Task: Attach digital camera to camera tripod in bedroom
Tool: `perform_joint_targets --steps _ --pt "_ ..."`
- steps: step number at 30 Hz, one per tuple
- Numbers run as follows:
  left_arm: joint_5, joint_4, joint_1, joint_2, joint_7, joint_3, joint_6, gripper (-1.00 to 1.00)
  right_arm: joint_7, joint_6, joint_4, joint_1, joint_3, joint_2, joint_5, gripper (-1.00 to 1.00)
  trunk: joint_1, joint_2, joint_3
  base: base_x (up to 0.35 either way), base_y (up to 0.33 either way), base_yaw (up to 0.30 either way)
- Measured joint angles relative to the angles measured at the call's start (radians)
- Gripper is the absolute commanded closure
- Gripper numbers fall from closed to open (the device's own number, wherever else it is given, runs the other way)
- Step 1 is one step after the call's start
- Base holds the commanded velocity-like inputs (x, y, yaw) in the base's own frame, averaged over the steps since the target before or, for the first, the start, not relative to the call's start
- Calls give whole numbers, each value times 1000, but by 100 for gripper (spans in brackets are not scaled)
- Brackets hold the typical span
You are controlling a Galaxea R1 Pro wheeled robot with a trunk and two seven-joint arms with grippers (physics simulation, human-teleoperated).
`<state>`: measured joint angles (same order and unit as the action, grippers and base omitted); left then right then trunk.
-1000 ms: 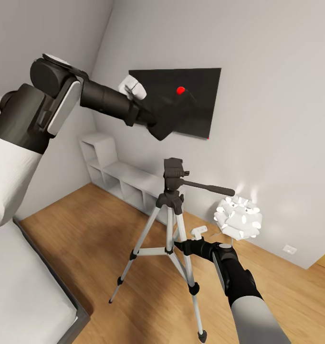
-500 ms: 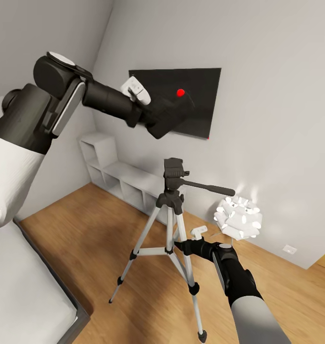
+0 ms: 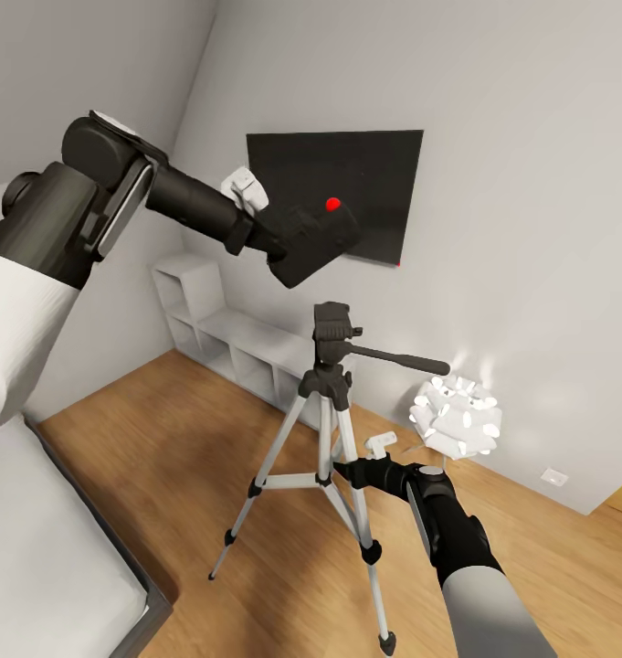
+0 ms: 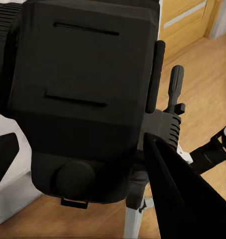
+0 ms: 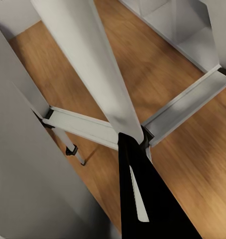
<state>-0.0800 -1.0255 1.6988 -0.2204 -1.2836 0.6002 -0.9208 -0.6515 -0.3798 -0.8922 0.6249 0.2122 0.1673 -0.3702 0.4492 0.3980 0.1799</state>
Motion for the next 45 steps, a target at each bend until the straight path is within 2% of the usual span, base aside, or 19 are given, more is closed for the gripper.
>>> perform_joint_targets --steps 3,13,16,20,22,23,24,26,27,28,31,36,45 --pt "1 57 27 2 -22 -1 -2 100 0 0 0 0 0 0 0 100 0 0 0 0 0 0" --pt "0 246 159 56 -91 0 -66 100 0 0 0 0 0 0 -2 100 0 0 0 0 0 0" --pt "0 290 204 75 -99 3 -71 100 -1 1 0 0 0 0 -3 100 0 0 0 0 0 0" --pt "2 385 262 129 -105 15 -74 100 -1 1 0 0 0 0 -3 100 0 0 0 0 0 0" --pt "4 486 297 176 -117 56 -75 100 -1 1 0 0 0 0 -2 100 0 0 0 0 0 0" --pt "5 547 313 201 -133 93 -74 100 -1 1 0 0 1 0 -2 100 0 0 0 0 0 0" --pt "4 578 321 214 -144 117 -74 100 -1 1 1 0 1 0 -3 100 0 0 0 0 0 0" --pt "7 683 342 258 -197 220 -69 100 -2 1 1 0 1 0 -4 100 0 0 0 0 0 0" --pt "7 700 345 266 -207 244 -68 100 -2 2 1 0 1 0 -5 100 0 0 0 0 0 0" --pt "8 724 349 276 -220 287 -65 100 -2 2 1 0 1 0 -5 100 0 0 0 0 0 0" --pt "8 748 355 287 -235 342 -59 100 -1 2 1 0 1 0 -5 100 0 0 0 0 0 0" --pt "7 737 357 290 -243 366 -25 100 -1 1 1 0 1 0 -5 100 0 0 0 0 0 0" --pt "7 685 358 279 -248 373 14 100 -2 2 0 0 2 0 -6 100 0 0 0 0 0 0"
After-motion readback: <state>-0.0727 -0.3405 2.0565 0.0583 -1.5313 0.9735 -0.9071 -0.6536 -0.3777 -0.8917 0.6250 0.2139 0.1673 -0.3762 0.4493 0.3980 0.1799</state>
